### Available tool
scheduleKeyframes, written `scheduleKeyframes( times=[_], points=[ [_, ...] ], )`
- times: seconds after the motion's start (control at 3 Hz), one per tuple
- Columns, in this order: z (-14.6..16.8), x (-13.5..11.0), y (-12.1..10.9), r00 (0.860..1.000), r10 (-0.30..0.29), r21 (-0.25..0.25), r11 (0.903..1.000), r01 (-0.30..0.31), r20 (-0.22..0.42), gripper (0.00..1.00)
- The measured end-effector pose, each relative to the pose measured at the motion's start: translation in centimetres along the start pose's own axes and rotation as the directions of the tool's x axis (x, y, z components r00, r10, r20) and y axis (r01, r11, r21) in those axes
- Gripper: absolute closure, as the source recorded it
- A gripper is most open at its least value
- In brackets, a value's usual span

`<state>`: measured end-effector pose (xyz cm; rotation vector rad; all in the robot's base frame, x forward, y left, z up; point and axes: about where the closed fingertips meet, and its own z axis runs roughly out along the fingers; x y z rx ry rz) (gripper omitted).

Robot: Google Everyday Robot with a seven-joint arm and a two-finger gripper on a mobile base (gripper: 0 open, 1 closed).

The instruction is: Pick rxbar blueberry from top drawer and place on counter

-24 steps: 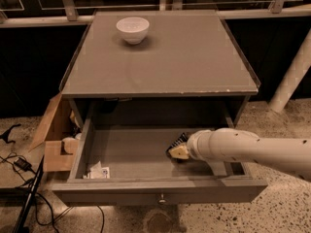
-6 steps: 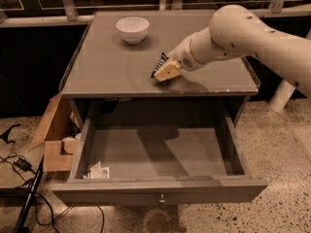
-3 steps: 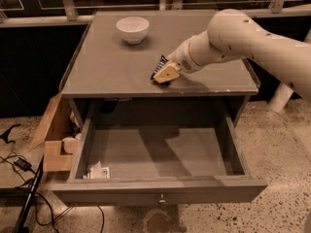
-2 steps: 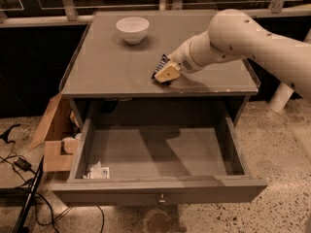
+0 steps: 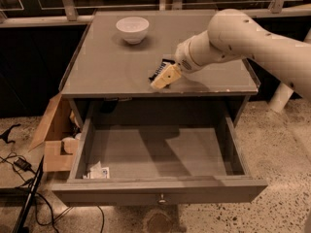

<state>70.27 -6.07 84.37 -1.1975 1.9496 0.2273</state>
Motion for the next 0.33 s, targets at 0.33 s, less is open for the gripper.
scheduleKeyframes(
  times=[0.33],
  points=[
    [0.00, 0.00, 0.00, 1.000, 0.000, 0.000, 1.0000, 0.000, 0.000, 0.00]
  ],
)
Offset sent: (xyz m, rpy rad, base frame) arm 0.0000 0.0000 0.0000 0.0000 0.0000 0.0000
